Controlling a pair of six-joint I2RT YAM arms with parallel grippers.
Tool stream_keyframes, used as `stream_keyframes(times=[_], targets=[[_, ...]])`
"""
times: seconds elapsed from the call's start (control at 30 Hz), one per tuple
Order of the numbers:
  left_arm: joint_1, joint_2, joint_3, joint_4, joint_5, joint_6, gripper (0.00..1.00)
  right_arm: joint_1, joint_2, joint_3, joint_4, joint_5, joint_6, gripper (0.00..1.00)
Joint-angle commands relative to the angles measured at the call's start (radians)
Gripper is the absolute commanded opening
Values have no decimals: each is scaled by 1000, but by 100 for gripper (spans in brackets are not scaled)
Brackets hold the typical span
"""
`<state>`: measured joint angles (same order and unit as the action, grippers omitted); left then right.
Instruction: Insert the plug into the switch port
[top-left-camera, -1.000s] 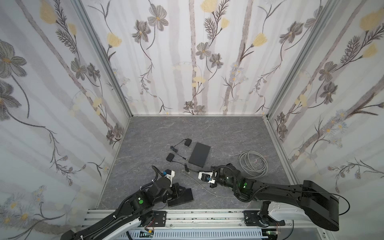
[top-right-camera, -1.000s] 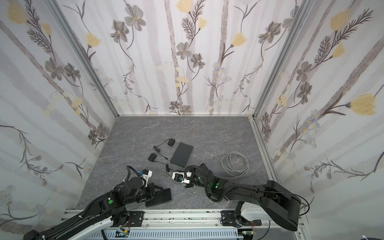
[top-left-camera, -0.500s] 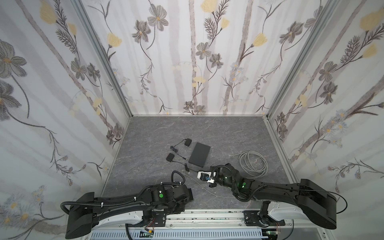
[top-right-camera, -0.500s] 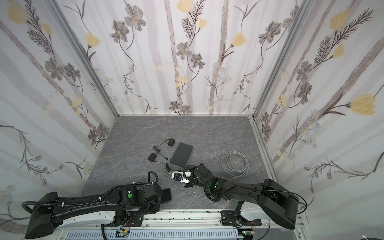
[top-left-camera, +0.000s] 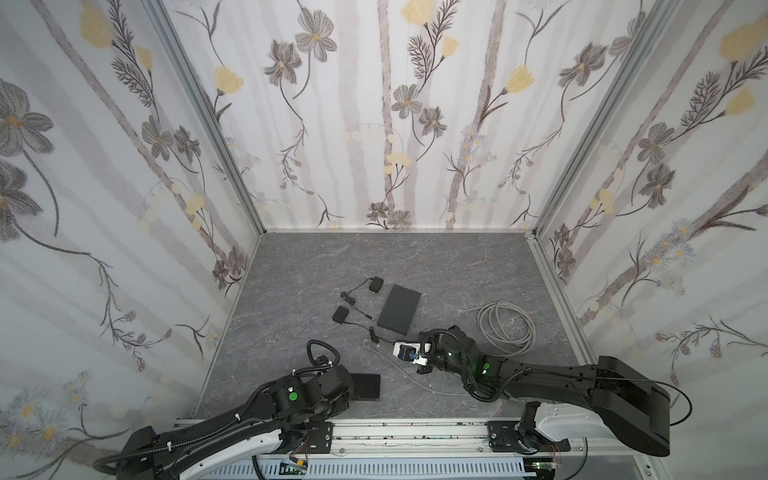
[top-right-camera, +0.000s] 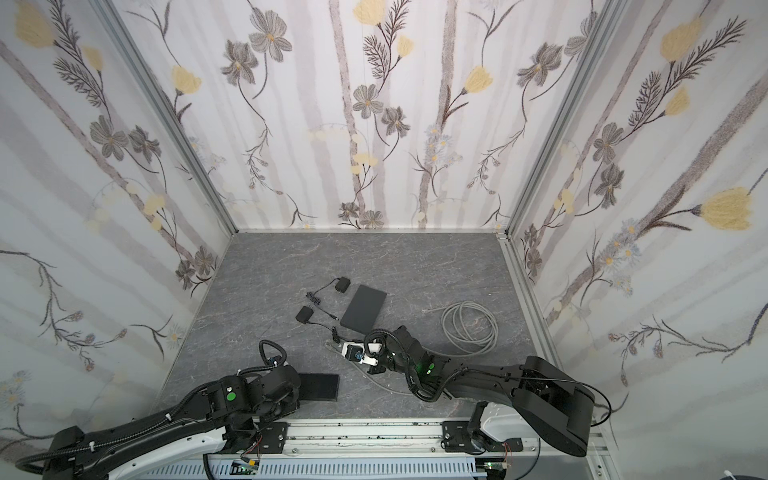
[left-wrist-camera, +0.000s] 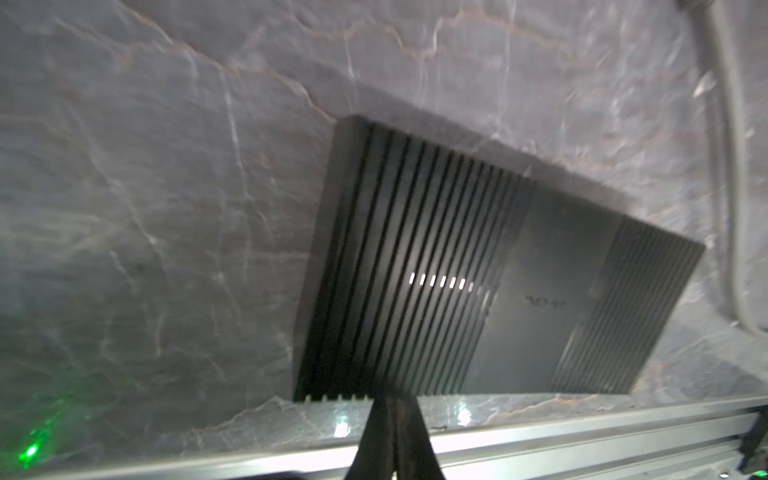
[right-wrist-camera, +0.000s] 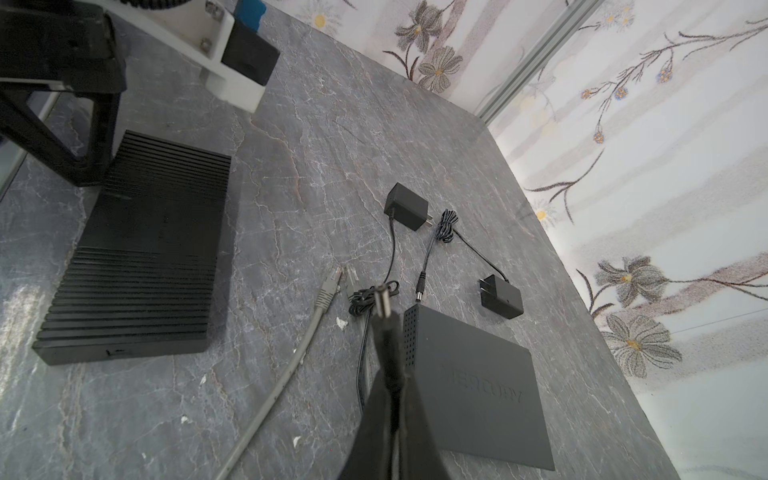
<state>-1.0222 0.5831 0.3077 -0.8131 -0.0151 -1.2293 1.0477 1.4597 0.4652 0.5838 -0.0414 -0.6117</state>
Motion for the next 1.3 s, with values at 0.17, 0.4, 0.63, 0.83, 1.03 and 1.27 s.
stream_keyframes(times=[0.17,0.4,0.63,0.83,1.03,1.27], targets=[[195,-21,-61,144,30,94,0,58,83,92,-149,-18,-49,0],[220,61,107,52,-62,237,9,113,66,185,-340,-8,183,0],[225,60,87,132,-103,281,39,137,42,169,-464,-100,424,0],[229,138,72,191,-174,327,42,178,78,163,-535,-140,496,0],[237,109,88,142,-257,378,42,234,130,187,-546,-117,539,0],[258,106,64,171,-239,417,44,248,291,274,-607,-137,601,0]])
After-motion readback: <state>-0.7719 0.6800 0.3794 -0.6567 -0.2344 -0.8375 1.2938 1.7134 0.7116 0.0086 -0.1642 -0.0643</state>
